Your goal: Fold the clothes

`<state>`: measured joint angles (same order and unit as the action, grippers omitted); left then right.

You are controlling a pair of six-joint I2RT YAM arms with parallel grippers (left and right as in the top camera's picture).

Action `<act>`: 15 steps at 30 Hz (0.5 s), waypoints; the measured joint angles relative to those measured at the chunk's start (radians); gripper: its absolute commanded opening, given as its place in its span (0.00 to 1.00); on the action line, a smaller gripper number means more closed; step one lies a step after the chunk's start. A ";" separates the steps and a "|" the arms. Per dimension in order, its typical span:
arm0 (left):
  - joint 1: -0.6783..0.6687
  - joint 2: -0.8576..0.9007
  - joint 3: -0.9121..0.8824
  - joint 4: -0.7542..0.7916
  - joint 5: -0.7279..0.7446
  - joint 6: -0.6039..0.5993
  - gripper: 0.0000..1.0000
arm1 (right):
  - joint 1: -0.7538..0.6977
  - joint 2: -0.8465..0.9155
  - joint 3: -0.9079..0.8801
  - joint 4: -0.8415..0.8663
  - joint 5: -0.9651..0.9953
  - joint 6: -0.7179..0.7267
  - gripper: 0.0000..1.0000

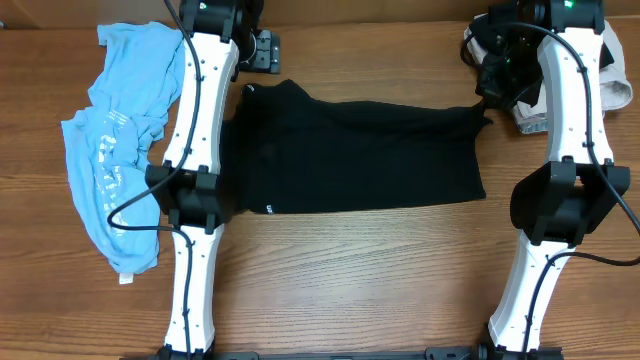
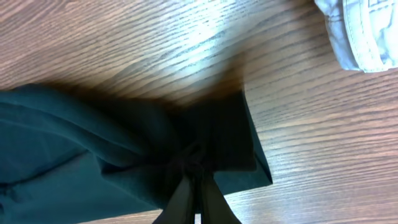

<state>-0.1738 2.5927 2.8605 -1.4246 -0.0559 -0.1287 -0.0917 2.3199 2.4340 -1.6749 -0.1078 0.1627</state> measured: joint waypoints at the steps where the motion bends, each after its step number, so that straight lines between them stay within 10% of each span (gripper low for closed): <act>1: 0.006 0.000 -0.030 0.017 0.008 0.000 0.97 | 0.000 0.000 0.000 0.002 0.000 0.000 0.04; 15: 0.109 0.000 -0.294 0.209 0.127 -0.013 0.88 | 0.000 0.000 0.000 0.013 0.000 -0.006 0.04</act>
<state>-0.0647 2.5931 2.5660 -1.2160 0.0708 -0.1413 -0.0917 2.3199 2.4340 -1.6615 -0.1081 0.1562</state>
